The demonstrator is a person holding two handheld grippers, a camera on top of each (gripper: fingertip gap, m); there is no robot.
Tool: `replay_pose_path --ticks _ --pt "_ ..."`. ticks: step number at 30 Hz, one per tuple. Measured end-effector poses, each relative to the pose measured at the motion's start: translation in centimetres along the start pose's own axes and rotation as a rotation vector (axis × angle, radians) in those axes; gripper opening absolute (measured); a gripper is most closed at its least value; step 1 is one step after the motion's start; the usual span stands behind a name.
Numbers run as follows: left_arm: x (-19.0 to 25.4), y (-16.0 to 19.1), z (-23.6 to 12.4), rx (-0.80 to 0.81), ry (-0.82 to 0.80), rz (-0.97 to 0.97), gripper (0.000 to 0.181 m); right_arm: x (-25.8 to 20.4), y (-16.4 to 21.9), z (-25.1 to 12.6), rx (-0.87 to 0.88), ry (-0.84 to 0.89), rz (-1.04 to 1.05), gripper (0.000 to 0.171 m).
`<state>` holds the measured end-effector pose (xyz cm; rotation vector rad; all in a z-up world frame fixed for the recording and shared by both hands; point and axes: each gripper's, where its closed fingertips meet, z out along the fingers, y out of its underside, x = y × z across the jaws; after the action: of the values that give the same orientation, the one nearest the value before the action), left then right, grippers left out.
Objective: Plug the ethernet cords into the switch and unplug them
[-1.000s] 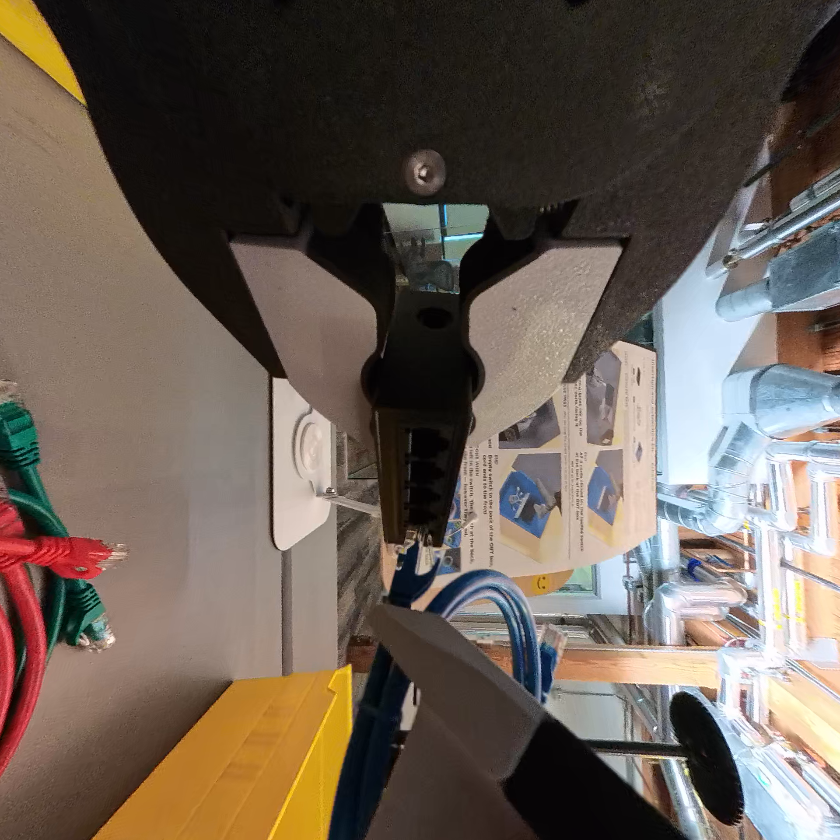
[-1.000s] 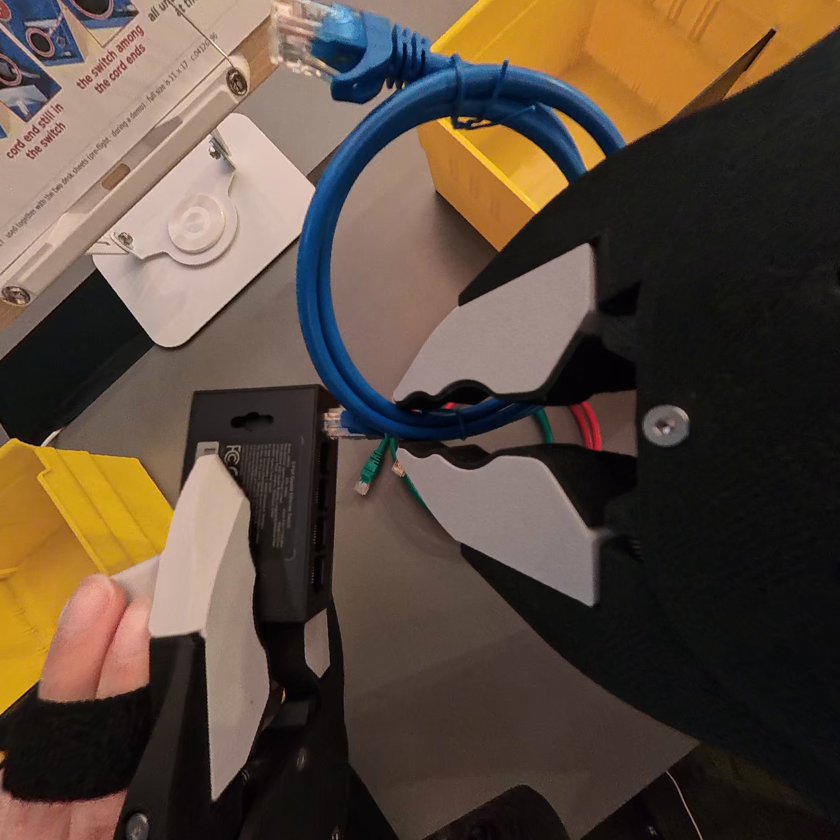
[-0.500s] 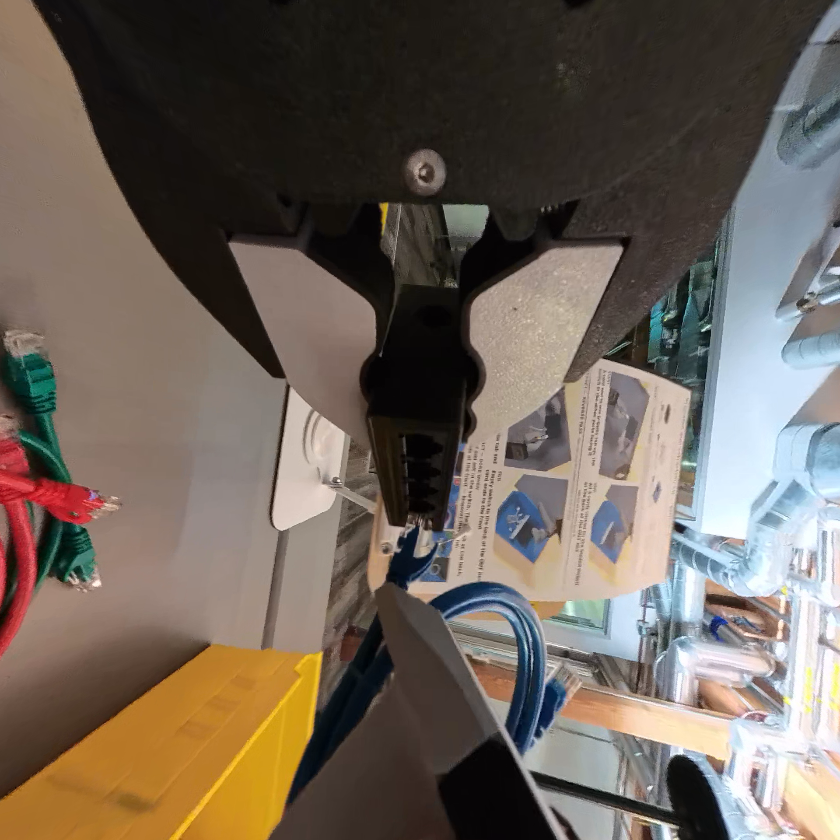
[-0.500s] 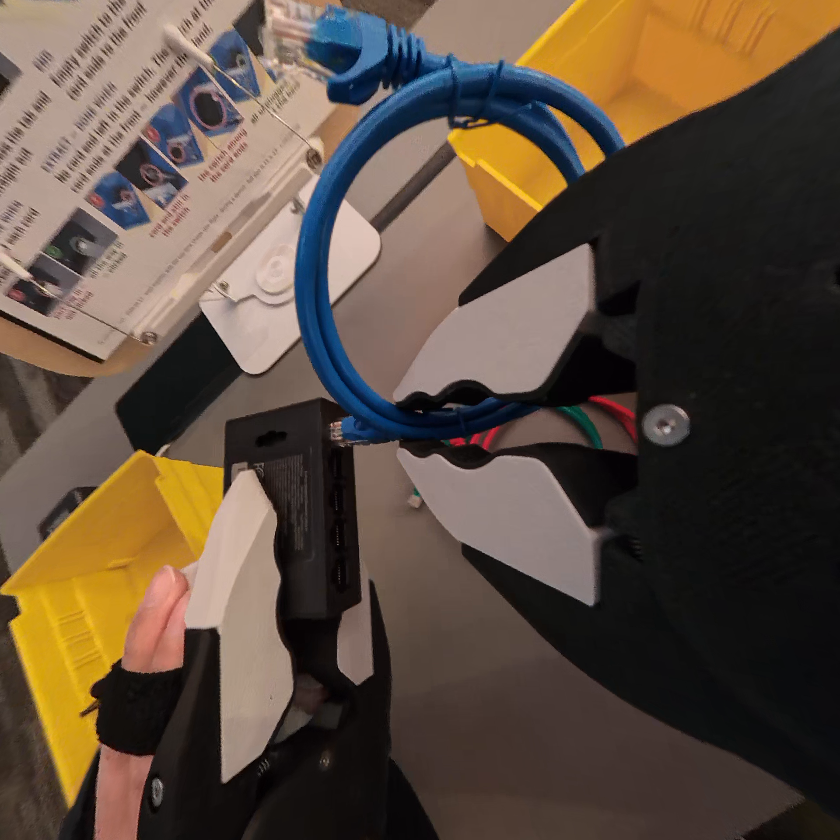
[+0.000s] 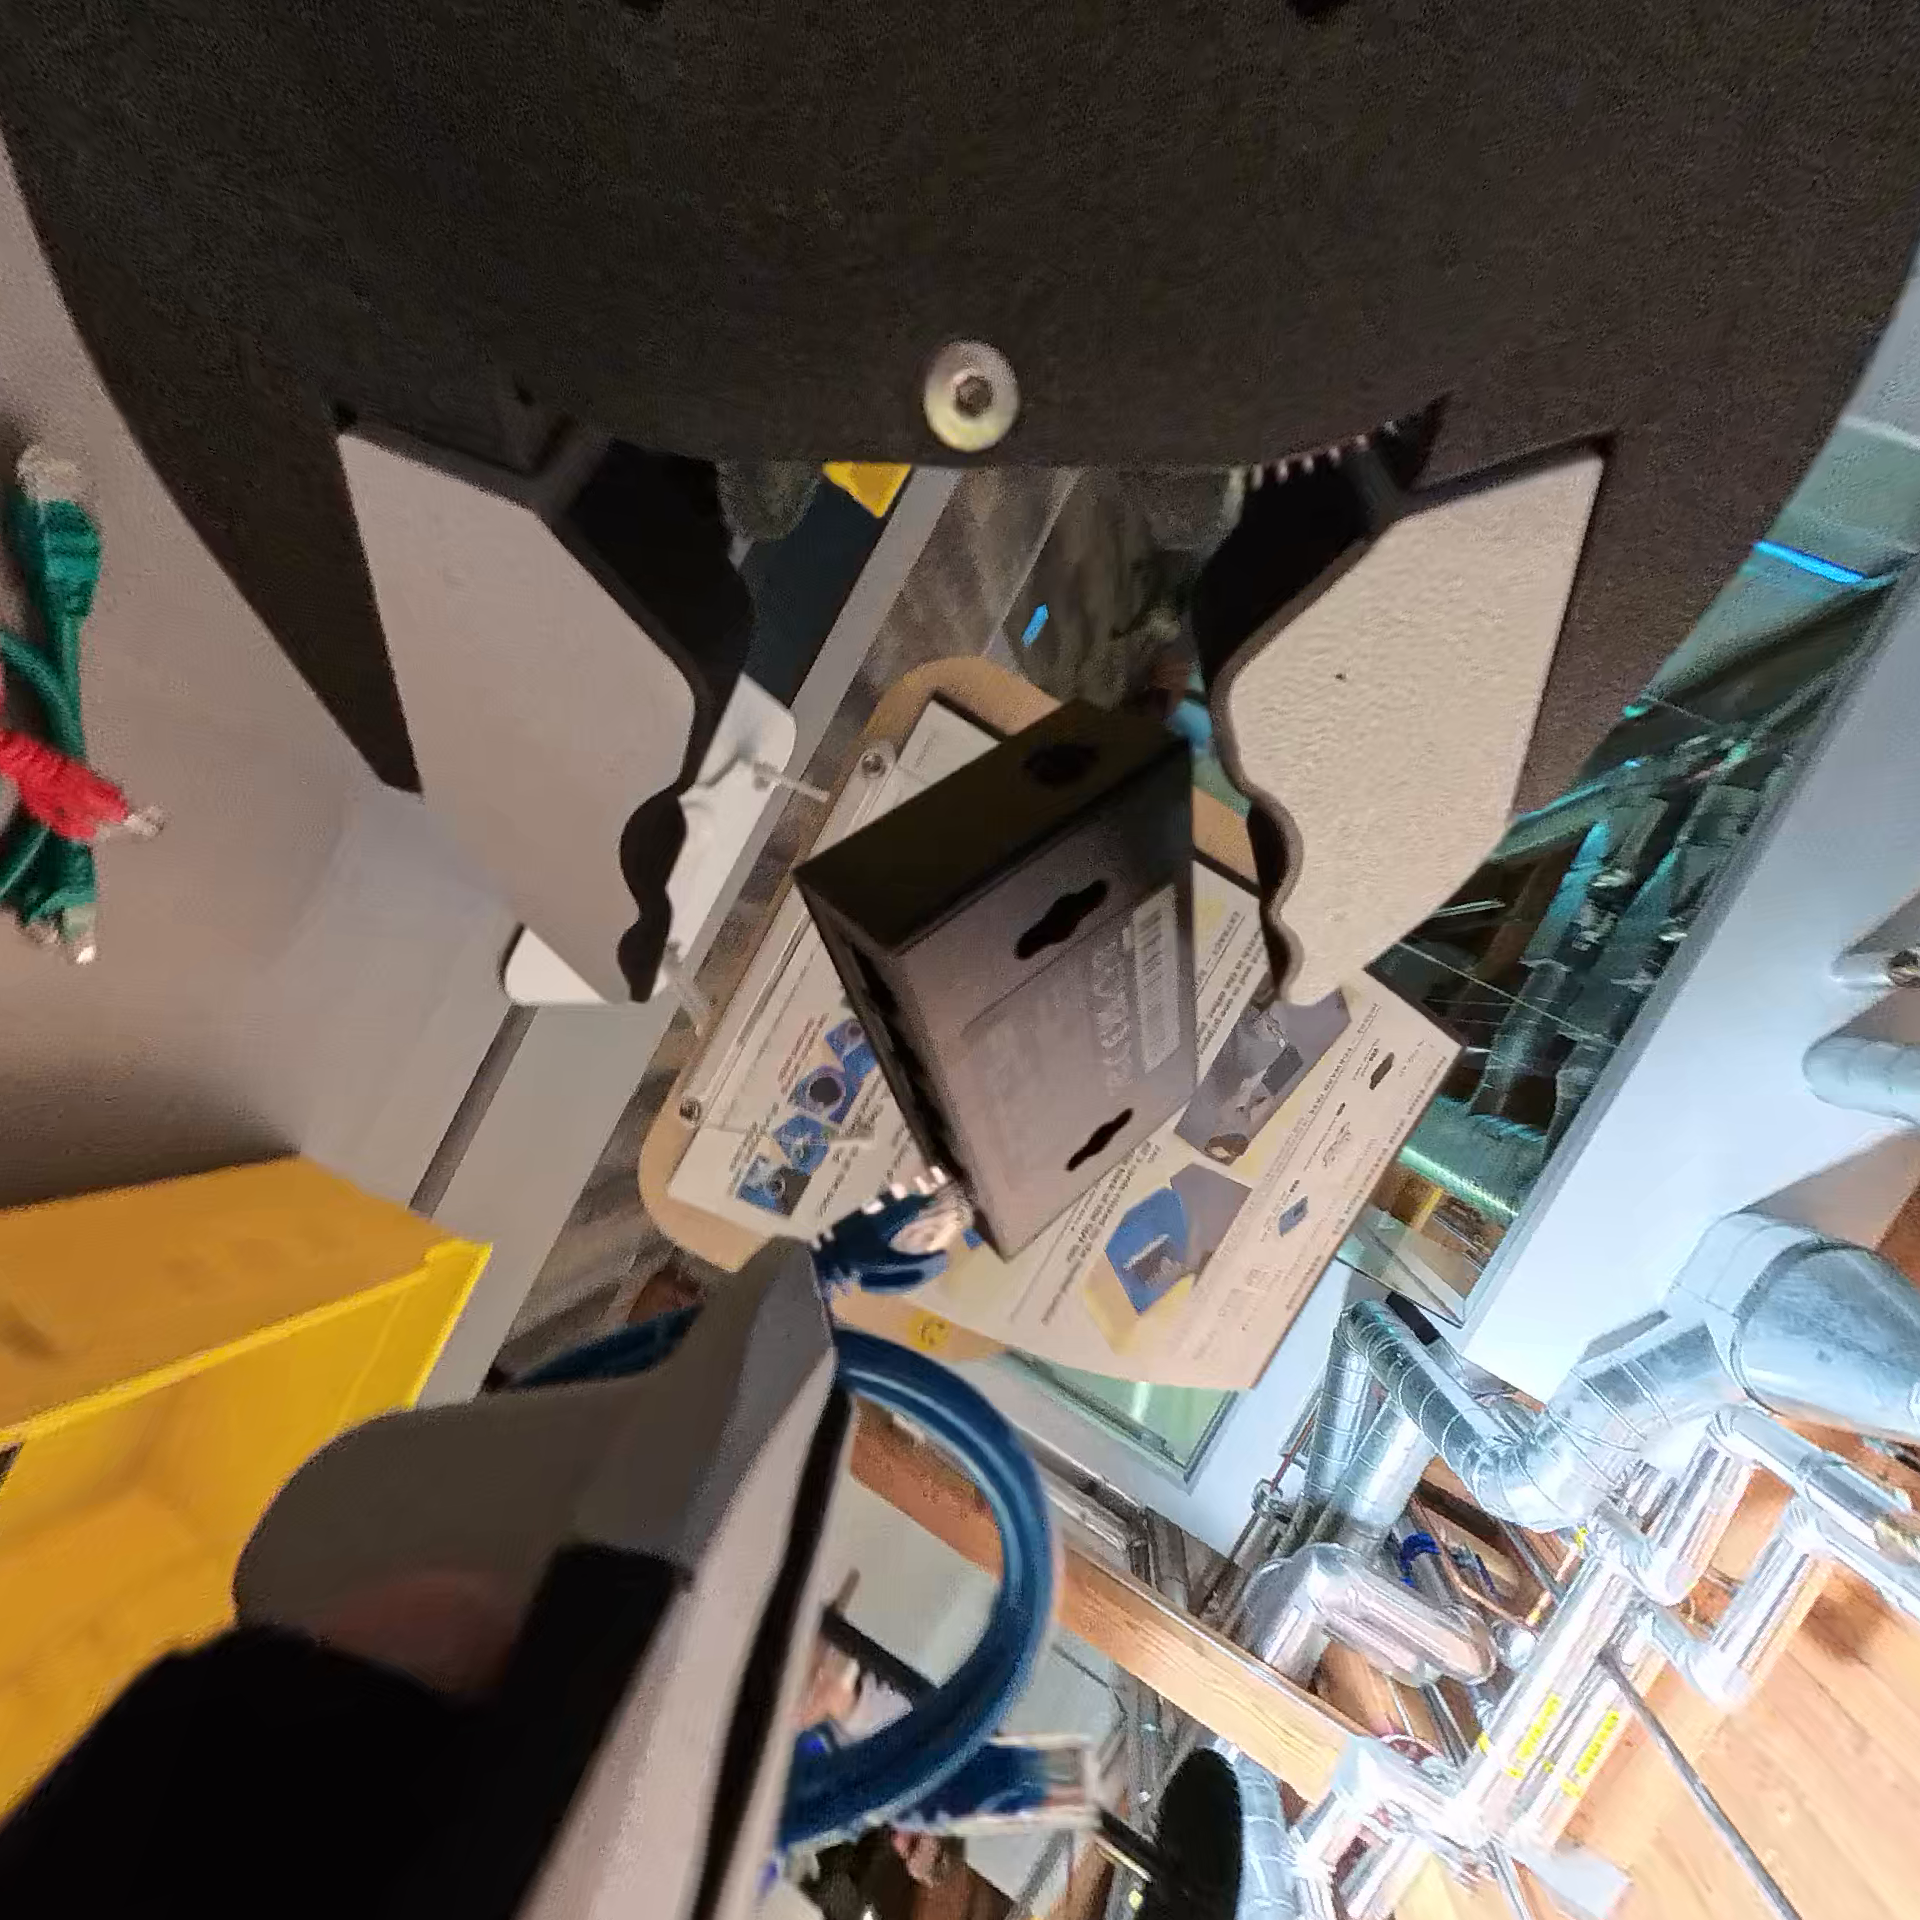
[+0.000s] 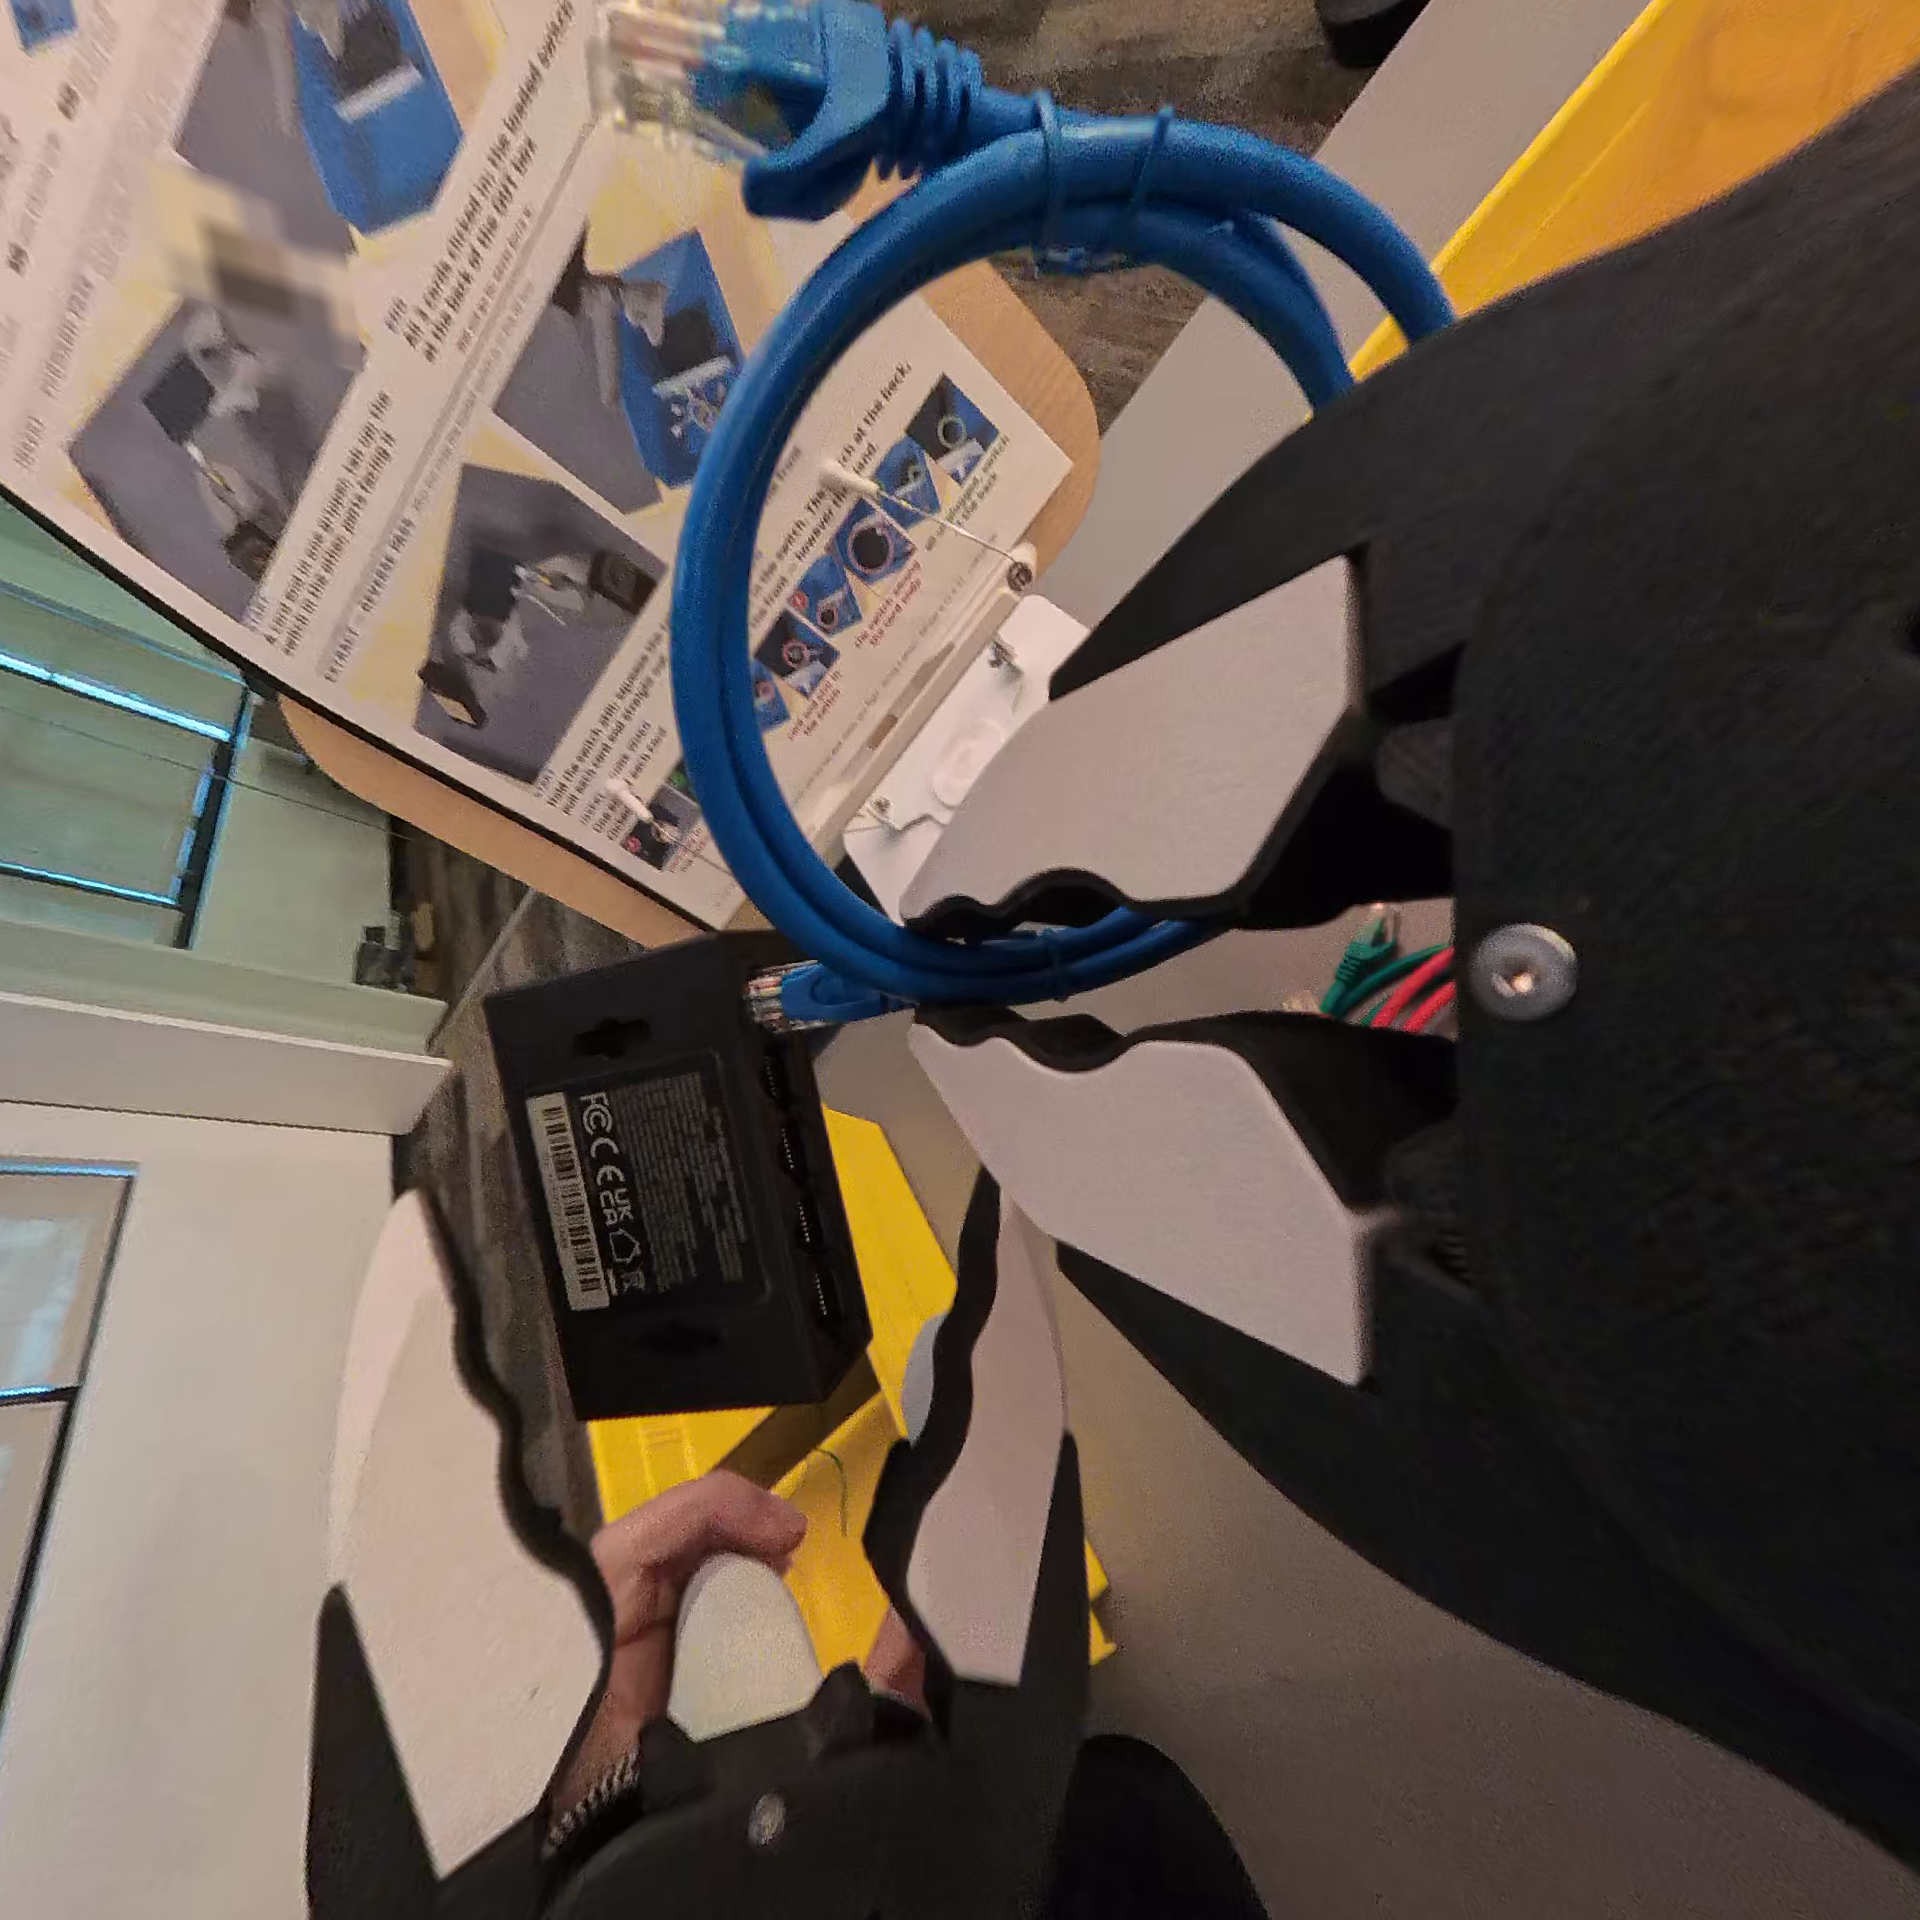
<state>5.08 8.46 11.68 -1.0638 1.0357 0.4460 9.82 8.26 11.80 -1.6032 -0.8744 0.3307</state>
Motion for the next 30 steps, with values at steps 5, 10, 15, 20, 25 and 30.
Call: replay_pose_path --ticks 5,10,15,20,25,30 --pt "-1.1 -2.4 -1.4 0.145 0.118 -0.361 0.105 0.3 -1.0 -0.5 0.066 0.022 0.01 0.013" --pt "-2.3 -2.0 -1.4 0.204 0.145 -0.589 0.086 -0.4 -1.4 -0.2 0.086 0.019 -0.006 0.013" --pt "-1.7 -0.6 -0.4 0.154 0.138 -0.592 0.081 -1.3 -1.3 0.4 0.08 -0.018 0.029 0.013" --pt "-1.0 0.1 0.1 0.125 0.179 -0.645 0.08 -1.1 -0.5 1.0 0.05 -0.034 0.06 0.013" --pt "-0.6 0.6 0.3 0.119 0.269 -0.767 0.08 -1.2 -0.4 1.4 0.062 -0.057 0.077 0.013" --pt "-0.1 1.1 0.4 0.106 0.367 -0.911 0.079 -1.4 -0.4 1.9 0.091 -0.05 0.065 0.015"
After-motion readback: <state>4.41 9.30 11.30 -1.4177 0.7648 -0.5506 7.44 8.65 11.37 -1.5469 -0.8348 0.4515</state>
